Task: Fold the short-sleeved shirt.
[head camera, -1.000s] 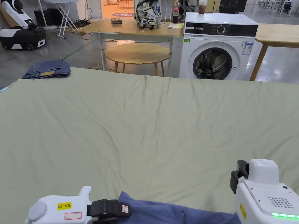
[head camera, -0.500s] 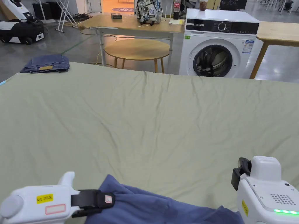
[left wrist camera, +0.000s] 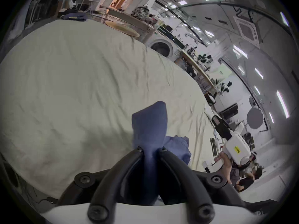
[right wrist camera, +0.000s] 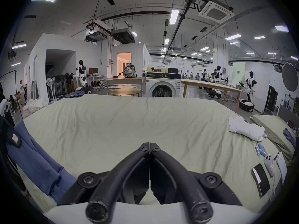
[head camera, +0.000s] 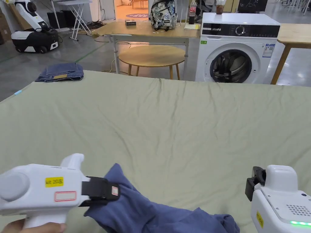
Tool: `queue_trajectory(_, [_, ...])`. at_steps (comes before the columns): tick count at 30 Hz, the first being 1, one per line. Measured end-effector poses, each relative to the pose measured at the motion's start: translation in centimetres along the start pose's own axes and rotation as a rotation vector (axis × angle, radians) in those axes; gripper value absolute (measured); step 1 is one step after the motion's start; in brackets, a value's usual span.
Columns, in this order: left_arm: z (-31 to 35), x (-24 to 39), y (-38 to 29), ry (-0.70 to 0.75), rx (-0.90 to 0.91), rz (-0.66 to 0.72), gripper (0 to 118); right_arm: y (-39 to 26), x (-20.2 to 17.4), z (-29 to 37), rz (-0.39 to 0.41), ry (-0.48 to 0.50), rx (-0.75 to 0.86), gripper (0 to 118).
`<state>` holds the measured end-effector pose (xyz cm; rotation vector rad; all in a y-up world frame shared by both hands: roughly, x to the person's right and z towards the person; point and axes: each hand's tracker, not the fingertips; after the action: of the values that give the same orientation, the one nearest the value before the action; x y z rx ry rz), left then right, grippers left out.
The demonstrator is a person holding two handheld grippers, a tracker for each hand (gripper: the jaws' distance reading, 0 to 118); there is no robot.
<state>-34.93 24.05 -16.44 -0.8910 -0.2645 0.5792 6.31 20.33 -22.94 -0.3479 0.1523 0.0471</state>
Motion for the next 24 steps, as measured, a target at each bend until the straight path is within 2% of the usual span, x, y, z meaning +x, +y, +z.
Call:
queue_trajectory(5, [-4.2, 5.3, -0.6, -0.031, -0.081, -0.072, 3, -0.3, 0.5, 0.2, -0.003, -0.01, -0.008, 0])
queue_trajectory(9, [-8.1, 9.6, -1.7, 0.002, -0.164, -0.151, 3, -0.5, 1.2, 0.4, -0.008, -0.021, -0.013, 0])
queue_trajectory(12, [-11.1, 11.5, -2.6, -0.01, -0.214, -0.151, 3, -0.5, 1.7, 0.6, -0.012, -0.032, -0.015, 0])
queue_trajectory(19, [-18.5, 13.8, -5.3, 0.048, -0.298, -0.185, 3, -0.8, 2.8, 0.9, -0.023, -0.055, -0.024, 0])
queue_trajectory(24, [-20.8, 14.5, -7.3, 0.068, -0.329, -0.167, 3, -1.0, 3.2, 0.9, -0.024, -0.064, -0.03, 0])
